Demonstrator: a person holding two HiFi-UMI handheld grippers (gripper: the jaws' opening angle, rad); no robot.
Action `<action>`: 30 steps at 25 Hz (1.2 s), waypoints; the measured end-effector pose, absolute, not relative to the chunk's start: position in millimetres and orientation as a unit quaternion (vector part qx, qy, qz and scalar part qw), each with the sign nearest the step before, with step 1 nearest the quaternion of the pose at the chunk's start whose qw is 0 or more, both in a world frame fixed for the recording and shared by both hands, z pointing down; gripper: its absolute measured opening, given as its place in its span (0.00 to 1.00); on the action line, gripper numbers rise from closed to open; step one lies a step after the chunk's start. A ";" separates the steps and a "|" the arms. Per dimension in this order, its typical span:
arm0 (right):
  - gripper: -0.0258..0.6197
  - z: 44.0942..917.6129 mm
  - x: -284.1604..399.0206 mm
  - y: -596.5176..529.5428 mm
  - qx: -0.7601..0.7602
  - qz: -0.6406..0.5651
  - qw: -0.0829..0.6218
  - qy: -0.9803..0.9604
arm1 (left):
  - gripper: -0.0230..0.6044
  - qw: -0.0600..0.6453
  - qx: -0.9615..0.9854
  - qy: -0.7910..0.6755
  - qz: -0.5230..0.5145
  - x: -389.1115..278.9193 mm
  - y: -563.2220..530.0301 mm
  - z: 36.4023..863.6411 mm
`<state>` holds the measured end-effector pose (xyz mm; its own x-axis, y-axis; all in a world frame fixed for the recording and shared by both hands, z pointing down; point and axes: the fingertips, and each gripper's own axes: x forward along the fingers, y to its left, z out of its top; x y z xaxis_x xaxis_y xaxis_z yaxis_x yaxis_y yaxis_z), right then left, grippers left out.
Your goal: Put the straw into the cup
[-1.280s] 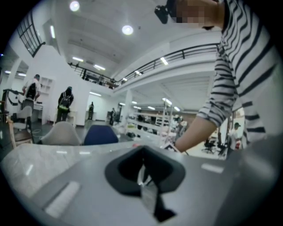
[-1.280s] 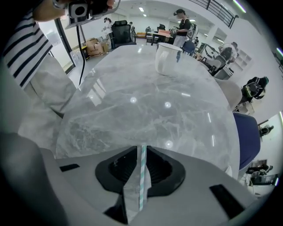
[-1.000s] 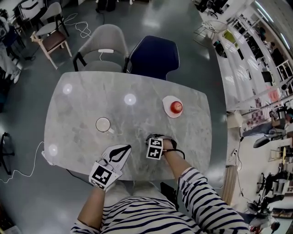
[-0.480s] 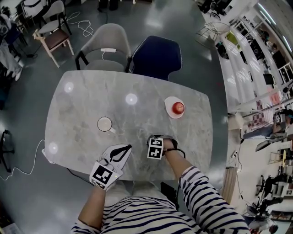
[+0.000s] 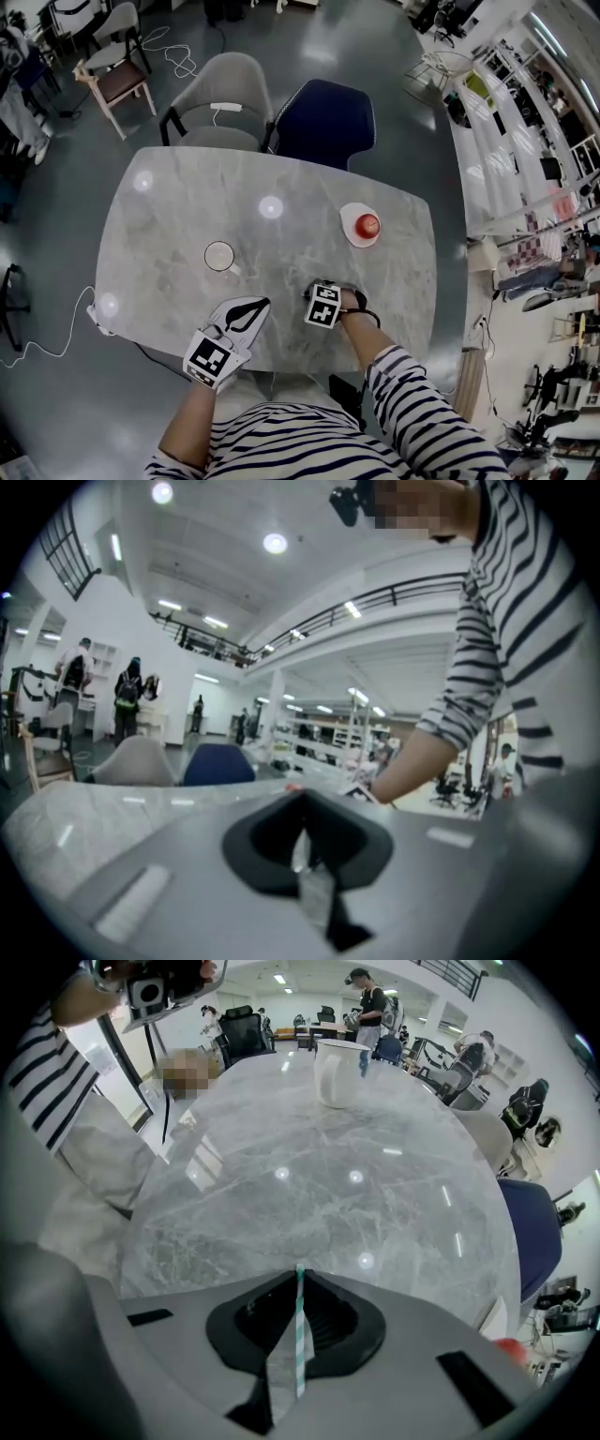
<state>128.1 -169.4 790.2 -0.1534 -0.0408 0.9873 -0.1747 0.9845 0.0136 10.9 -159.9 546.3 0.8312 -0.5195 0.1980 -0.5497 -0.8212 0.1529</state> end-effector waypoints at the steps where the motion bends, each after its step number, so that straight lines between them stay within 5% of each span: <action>1: 0.08 788.8 127.1 -170.7 0.075 0.051 0.644 -0.759 | 0.05 0.102 0.952 -0.280 0.075 10.8 -159.5 546.3; 19: 0.08 723.8 109.3 -207.3 0.178 0.068 0.564 -0.804 | 0.05 0.083 0.954 -0.277 0.078 -2.4 -162.1 535.5; 30: 0.08 658.3 77.5 -239.1 0.256 0.084 0.453 -0.850 | 0.05 0.068 0.954 -0.284 0.070 -23.7 -163.8 522.3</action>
